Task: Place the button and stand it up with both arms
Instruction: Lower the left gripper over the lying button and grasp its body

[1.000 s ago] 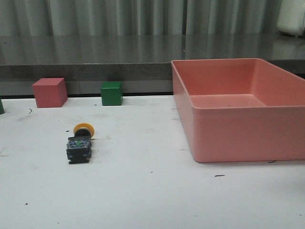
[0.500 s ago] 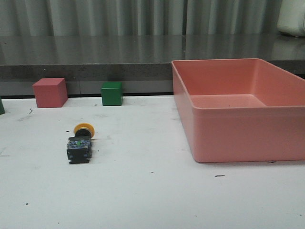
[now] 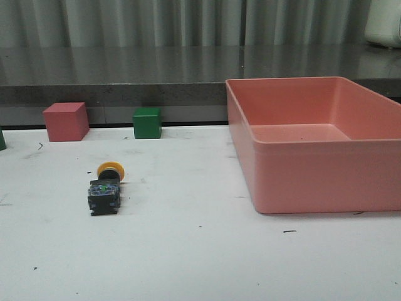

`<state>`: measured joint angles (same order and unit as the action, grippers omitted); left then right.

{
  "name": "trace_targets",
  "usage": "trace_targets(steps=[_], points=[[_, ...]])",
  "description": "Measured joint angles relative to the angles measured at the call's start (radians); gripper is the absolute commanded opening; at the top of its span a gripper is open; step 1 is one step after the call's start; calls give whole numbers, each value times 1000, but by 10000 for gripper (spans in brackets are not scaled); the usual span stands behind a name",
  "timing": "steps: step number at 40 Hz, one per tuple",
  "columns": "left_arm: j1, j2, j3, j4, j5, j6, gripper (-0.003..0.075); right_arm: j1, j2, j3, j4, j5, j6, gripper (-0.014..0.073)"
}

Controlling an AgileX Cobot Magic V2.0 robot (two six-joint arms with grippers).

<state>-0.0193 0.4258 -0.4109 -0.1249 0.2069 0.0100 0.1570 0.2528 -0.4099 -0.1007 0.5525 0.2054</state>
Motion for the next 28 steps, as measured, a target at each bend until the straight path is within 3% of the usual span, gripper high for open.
trace_targets(steps=[7,15,22,28], points=[[-19,112,-64,-2,2,0,640,0,0,0,-1,-1,0,-68],[-165,329,-196,-10,36,0,640,0,0,0,-1,-1,0,-68],[-326,549,-346,-14,174,0,640,0,0,0,-2,-1,0,-68],[-376,770,-515,-78,395,0,640,0,0,0,-2,-1,0,-68]])
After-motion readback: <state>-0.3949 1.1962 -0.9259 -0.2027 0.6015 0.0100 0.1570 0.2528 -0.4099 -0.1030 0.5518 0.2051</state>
